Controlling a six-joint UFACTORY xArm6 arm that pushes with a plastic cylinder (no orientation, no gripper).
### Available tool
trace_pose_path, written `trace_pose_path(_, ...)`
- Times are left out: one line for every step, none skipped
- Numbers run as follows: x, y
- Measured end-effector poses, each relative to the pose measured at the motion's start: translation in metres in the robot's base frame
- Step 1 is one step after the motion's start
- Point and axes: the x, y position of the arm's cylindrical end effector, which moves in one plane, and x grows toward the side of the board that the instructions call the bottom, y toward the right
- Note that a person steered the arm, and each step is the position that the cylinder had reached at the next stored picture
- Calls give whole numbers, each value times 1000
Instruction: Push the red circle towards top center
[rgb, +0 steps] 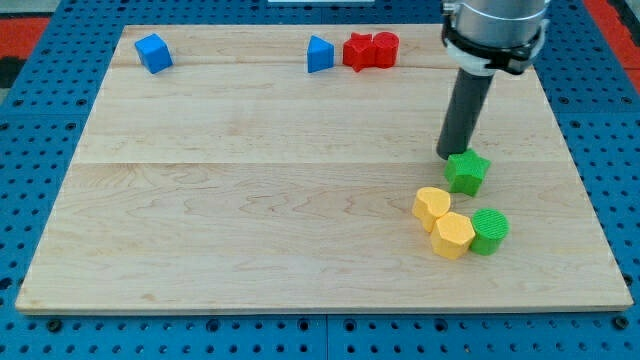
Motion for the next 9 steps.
trace_pose_path(23,0)
trace_pose_path(44,0)
trace_pose_path(48,11)
trace_pose_path(21,11)
trace_pose_path(-23,-18)
trace_pose_path(-50,-45)
trace_pose_path(-51,-46)
trace_pose_path(-84,-51)
trace_pose_path(-131,-59)
